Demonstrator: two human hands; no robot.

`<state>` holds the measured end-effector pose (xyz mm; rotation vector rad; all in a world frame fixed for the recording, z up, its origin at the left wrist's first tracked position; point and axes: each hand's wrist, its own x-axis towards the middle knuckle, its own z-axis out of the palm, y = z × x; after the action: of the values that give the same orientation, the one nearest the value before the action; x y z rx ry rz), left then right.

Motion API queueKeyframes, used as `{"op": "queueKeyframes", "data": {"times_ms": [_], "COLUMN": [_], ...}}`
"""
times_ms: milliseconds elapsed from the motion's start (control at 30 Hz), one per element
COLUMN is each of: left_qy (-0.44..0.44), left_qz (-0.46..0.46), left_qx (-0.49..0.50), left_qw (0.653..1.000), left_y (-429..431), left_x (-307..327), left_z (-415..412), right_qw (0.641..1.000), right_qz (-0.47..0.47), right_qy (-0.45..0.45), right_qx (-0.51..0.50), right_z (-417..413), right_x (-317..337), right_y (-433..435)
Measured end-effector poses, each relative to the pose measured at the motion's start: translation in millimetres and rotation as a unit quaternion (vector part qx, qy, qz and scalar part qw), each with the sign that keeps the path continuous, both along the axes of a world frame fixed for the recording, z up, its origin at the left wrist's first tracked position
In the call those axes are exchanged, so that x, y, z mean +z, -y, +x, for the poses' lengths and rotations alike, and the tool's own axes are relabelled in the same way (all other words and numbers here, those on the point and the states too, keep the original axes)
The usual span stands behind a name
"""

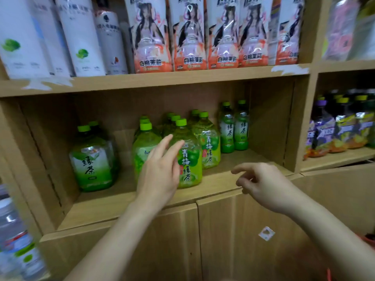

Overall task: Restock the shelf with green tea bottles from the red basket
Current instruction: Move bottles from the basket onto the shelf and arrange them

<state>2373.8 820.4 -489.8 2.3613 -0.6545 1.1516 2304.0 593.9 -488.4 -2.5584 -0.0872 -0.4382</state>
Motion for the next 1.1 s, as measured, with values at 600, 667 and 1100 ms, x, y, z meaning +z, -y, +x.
{"op": "queueKeyframes", "data": {"times_ms": [600,667,1100], "left_qy": [-0.146,-0.184,-0.439], "left_qz": [0.121,0.157,0.537], "left_qx": [-0.495,-0.493,-0.261], "left_qw": [0.848,0.836,0.671], "left_y": [303.2,331.8,528.4], "left_x": [-101.4,-130.1,-334.7], "left_z": [-137.1,-144.7,-140.1], "right_qw": [0.938,0.916,0.864], "right_qz": [0.02,0.064,0.195], "right_qy": [-0.065,-0.074,-0.256], "right_qx": [-0.34,-0.388,-0.387], "right_z": [-281.4,-294.3,-235.9], "right_x": [-118.3,-153.2,-292.3], "right_y": [206.4,223.5,349.4]}}
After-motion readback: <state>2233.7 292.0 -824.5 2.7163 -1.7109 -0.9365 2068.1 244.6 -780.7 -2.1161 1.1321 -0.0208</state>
